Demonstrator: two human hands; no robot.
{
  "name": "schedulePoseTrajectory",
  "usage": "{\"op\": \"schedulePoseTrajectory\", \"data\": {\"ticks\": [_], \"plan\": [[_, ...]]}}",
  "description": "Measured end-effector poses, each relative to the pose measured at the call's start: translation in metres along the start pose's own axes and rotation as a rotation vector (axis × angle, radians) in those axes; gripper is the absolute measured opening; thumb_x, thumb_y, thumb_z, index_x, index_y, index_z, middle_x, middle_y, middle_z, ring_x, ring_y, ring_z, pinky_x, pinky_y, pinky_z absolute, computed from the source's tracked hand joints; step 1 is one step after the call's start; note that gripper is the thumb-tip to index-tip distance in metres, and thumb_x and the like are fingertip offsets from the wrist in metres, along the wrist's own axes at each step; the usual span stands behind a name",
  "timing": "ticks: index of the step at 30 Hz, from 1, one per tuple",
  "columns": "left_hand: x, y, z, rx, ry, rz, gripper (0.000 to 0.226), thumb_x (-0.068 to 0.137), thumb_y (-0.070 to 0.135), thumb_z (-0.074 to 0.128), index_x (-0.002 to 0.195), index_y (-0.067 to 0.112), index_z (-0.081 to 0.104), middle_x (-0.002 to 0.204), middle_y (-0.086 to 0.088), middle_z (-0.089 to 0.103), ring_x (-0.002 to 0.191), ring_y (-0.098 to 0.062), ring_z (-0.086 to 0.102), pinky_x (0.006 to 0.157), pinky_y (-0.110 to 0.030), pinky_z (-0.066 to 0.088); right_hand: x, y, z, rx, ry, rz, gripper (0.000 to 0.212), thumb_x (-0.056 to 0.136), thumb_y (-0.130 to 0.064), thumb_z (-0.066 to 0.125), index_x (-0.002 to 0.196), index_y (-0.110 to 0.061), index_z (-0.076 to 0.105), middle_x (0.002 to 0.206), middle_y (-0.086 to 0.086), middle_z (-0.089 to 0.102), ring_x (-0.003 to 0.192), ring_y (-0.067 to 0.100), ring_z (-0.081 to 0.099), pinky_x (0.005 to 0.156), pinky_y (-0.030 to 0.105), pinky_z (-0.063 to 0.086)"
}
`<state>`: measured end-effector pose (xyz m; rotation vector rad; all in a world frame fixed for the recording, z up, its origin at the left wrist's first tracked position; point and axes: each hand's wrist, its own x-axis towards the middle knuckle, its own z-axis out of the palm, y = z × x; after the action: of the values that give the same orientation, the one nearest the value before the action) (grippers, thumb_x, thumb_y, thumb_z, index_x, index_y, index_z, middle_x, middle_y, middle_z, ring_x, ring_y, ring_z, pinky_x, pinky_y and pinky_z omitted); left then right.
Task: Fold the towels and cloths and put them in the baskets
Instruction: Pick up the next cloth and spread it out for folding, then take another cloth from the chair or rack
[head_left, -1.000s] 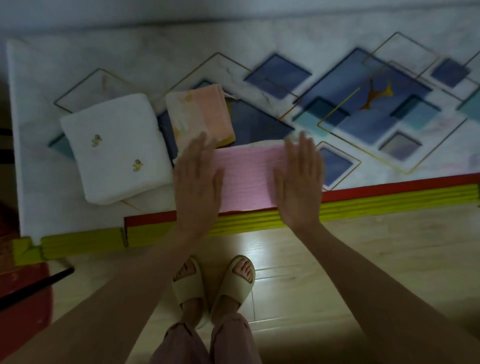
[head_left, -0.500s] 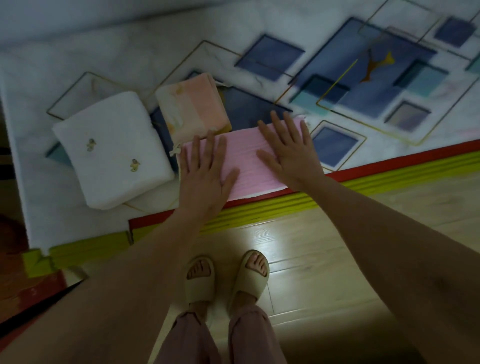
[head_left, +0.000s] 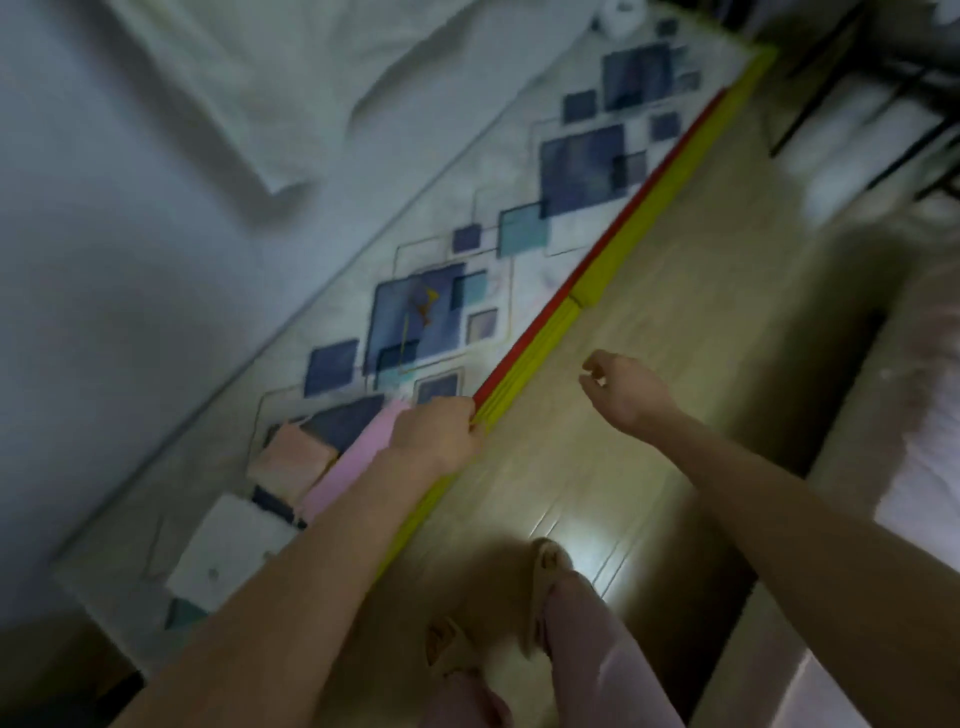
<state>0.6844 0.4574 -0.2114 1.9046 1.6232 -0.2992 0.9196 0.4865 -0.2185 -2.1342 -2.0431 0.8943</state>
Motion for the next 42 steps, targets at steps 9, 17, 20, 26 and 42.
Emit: {"op": "schedulePoseTrajectory", "data": {"ticks": [9,17,20,26,42], "plan": [[0.086,0.263,-0.121,0.297,-0.003,0.371,0.04,0.098,0.04,0.038,0.122,0.013,0.058,0.121,-0.01,0.06,0.105,-0.027,0.058,0.082,-0.035,0.046,-0.052,0.144,-0.202,0.008,0.192,0.236,0.03,0.097,-0.029,0.043,0.116,-0.011,0.058,0.116,0.013,0.064,0.101,0.031,0.061,0.084,0.045,0.053],[0.186,0.461,-0.187,0.333,-0.029,0.508,0.044,0.1,0.039,0.038,0.126,0.008,0.056,0.124,-0.01,0.058,0.108,-0.026,0.056,0.078,-0.029,0.044,-0.02,0.265,-0.341,0.036,0.287,0.343,0.024,0.096,-0.026,0.043,0.104,-0.011,0.06,0.102,0.015,0.066,0.09,0.035,0.061,0.074,0.038,0.049],[0.225,0.514,-0.212,0.391,-0.059,0.535,0.043,0.099,0.038,0.04,0.124,0.007,0.057,0.124,-0.011,0.059,0.108,-0.026,0.057,0.087,-0.032,0.048,0.018,0.299,-0.387,0.054,0.313,0.369,0.022,0.094,-0.024,0.044,0.102,-0.011,0.061,0.101,0.015,0.066,0.09,0.034,0.061,0.074,0.038,0.051],[0.348,0.597,-0.272,0.492,0.007,0.605,0.04,0.098,0.034,0.041,0.126,0.011,0.056,0.127,-0.01,0.057,0.111,-0.026,0.055,0.085,-0.03,0.046,0.131,0.361,-0.47,0.054,0.405,0.398,0.026,0.096,-0.023,0.042,0.102,-0.007,0.062,0.089,0.011,0.062,0.082,0.029,0.06,0.07,0.037,0.049],[0.704,0.776,-0.429,0.382,-0.105,0.578,0.036,0.1,0.027,0.042,0.065,0.027,0.034,0.068,0.01,0.035,0.059,-0.002,0.034,0.05,-0.014,0.028,0.446,0.525,-0.67,-0.035,0.324,0.554,0.025,0.098,-0.028,0.04,0.106,-0.014,0.058,0.106,0.008,0.063,0.093,0.025,0.06,0.077,0.035,0.05]]}}
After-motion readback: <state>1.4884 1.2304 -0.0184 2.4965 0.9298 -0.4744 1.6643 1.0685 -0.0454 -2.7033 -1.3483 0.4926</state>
